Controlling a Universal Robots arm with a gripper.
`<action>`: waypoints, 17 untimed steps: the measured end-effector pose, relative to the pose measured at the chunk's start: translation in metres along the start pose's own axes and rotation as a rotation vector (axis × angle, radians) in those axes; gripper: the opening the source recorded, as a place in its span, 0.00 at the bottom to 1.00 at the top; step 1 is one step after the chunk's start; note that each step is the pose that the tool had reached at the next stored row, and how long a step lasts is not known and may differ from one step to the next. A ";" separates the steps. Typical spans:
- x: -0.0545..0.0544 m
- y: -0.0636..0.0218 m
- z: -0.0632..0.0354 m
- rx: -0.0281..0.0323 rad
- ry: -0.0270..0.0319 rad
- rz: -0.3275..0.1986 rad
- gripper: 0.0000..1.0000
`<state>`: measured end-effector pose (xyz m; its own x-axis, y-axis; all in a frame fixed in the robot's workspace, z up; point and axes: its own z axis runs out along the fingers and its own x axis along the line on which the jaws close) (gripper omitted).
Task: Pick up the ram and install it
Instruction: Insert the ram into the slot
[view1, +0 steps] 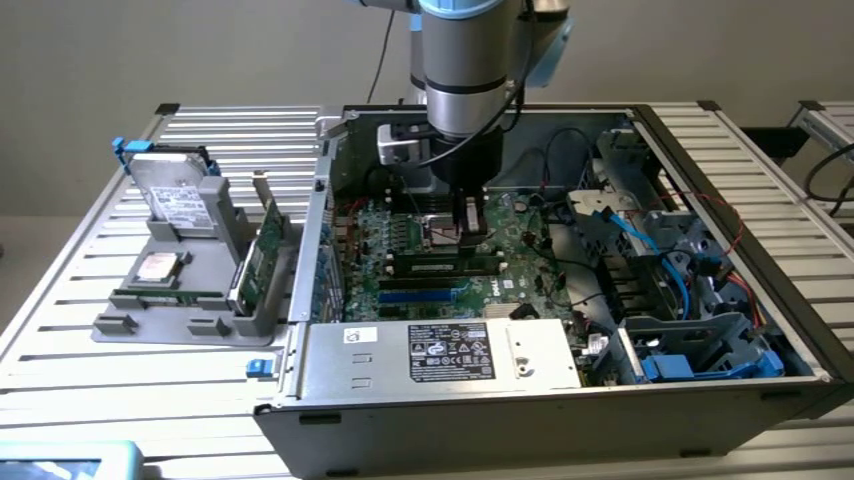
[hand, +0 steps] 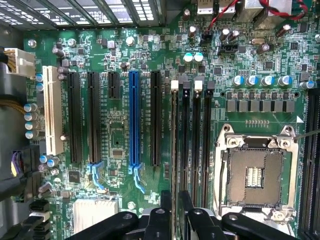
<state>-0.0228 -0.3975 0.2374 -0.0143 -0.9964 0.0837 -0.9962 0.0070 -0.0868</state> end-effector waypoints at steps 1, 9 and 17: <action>0.000 -0.0019 -0.0024 -0.0011 0.0002 0.000 0.21; 0.003 -0.0140 -0.0118 -0.0375 0.0002 -0.003 0.21; 0.003 -0.0141 -0.0118 -0.0379 0.0002 -0.003 0.21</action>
<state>-0.0098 -0.3992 0.2506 -0.0111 -0.9964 0.0841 -0.9988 0.0070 -0.0488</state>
